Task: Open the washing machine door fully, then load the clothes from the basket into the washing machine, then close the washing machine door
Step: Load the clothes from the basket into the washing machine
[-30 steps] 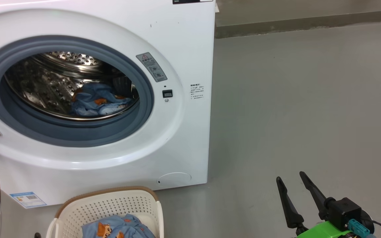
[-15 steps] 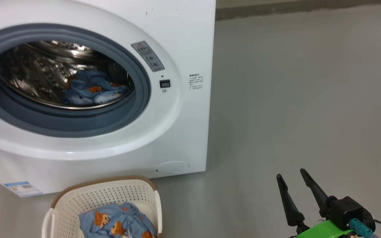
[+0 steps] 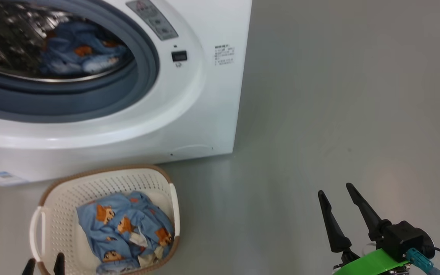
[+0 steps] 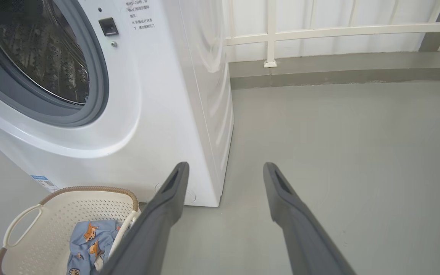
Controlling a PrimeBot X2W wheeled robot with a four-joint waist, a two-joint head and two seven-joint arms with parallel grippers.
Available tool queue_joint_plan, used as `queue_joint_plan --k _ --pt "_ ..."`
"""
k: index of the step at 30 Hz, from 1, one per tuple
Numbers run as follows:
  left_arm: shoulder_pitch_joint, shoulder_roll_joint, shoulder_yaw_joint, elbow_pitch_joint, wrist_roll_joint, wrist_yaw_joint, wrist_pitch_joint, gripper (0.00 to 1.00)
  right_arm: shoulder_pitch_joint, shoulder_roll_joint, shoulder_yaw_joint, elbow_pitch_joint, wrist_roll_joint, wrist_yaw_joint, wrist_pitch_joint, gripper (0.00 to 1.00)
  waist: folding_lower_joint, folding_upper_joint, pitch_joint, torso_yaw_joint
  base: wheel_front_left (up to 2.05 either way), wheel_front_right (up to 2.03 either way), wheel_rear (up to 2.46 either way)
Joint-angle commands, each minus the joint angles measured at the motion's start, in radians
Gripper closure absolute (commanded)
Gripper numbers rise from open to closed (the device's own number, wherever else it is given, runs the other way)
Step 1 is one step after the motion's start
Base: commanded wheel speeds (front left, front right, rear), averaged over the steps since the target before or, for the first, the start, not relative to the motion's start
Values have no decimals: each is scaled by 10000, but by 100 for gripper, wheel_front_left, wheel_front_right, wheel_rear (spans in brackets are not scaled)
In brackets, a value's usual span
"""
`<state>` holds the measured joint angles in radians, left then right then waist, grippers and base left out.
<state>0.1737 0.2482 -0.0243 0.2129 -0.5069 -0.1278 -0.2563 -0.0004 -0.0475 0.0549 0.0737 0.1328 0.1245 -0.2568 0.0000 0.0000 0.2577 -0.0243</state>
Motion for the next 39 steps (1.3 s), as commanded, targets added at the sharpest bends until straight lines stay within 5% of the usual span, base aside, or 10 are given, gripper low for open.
queue_joint_plan --k 1,17,39 --pt "-439 398 215 -28 -303 -28 -55 0 -282 -27 289 -324 -51 62 -49 0 0 0 1135 -188 0 0 0" --pt "-1898 1813 -1186 939 -2003 -28 -55 0 -572 -27 568 -948 163 62 -49 0 0 0 2899 -739 0 0 0" --pt "-4874 4477 -4889 1992 -4641 -29 -55 0 -713 -27 1200 -1869 740 62 -49 0 0 0 5475 -1654 0 0 0"
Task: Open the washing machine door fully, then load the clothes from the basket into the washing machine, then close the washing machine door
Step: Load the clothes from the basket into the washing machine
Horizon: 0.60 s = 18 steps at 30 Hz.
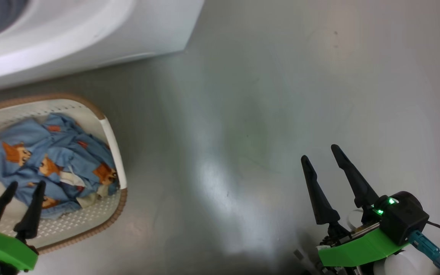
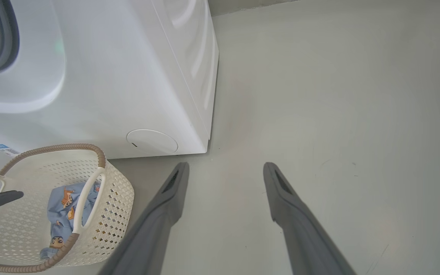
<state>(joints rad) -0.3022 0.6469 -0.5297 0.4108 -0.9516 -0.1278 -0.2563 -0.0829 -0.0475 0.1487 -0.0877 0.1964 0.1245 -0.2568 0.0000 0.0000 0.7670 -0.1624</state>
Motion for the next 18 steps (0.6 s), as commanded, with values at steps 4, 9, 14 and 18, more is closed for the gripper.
queue_joint_plan --k 4,9,14,18 --pt "-503 777 -322 83 -603 -29 -55 0 114 -27 326 -362 192 62 -49 0 0 0 661 -390 0 0 0" --pt "-880 1104 -780 84 -962 -29 -55 0 179 -27 424 -486 255 62 -49 0 0 0 917 -566 0 0 0" --pt "-1224 1267 -1080 250 -1146 -29 -55 0 225 -27 414 -571 260 62 -49 0 0 0 1075 -645 0 0 0" --pt "-1591 1421 -1445 518 -1295 -29 -55 0 273 -27 461 -671 260 62 -49 0 0 0 1220 -734 0 0 0"
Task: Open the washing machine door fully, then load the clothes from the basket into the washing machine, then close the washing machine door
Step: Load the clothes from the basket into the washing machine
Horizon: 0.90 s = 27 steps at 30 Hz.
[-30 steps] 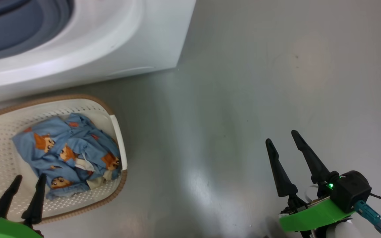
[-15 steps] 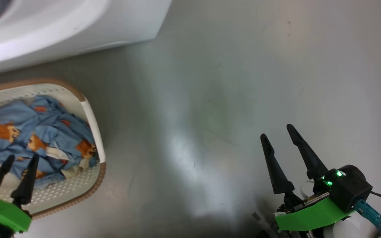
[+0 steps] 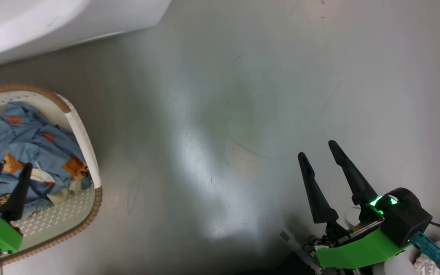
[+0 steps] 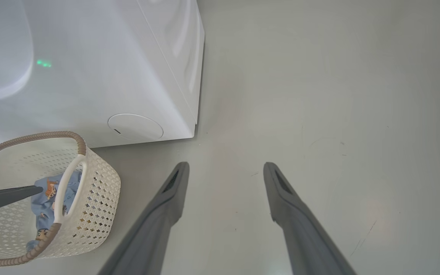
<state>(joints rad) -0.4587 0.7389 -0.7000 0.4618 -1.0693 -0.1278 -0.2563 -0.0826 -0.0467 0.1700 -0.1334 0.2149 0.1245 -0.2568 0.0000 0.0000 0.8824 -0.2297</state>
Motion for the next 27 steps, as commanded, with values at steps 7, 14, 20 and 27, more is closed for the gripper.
queue_joint_plan --k 7,14,20,27 --pt "-736 727 -357 561 -39 -29 -55 0 320 -35 233 -351 59 62 -49 0 0 0 410 -101 0 0 0" --pt "-1218 749 -990 1268 -406 -29 -55 0 339 -35 187 -431 81 62 -49 0 0 0 617 -133 0 0 0" --pt "-1538 848 -1264 1462 -669 -29 -55 0 364 -35 161 -553 99 62 -49 0 0 0 835 -157 0 0 0" --pt "-1859 965 -1484 1530 -806 -29 -55 0 336 -35 126 -571 166 62 -49 0 0 0 1070 -171 0 0 0"
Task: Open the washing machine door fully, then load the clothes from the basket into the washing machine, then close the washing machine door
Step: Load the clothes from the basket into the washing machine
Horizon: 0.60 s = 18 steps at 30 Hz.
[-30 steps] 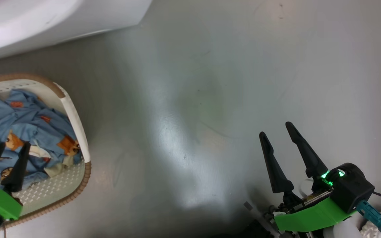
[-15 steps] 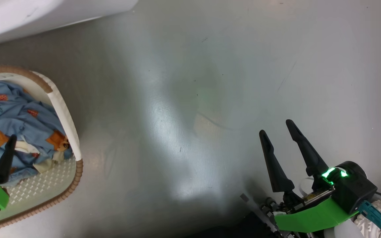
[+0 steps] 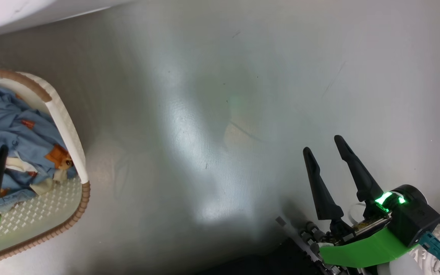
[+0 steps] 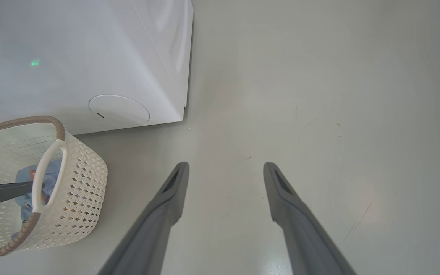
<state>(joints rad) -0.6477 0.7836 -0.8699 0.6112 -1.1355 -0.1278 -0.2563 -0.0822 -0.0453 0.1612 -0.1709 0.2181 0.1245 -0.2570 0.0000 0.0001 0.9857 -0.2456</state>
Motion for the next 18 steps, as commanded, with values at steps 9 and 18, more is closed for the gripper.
queue_joint_plan --k 9,18 --pt "-217 749 98 98 -326 -29 -55 0 369 -49 271 -241 241 62 -48 0 0 -1 249 -202 0 0 0" --pt "-309 883 -79 127 -349 -29 -55 0 483 -49 300 -291 340 62 -48 0 0 -1 246 -349 0 0 0"
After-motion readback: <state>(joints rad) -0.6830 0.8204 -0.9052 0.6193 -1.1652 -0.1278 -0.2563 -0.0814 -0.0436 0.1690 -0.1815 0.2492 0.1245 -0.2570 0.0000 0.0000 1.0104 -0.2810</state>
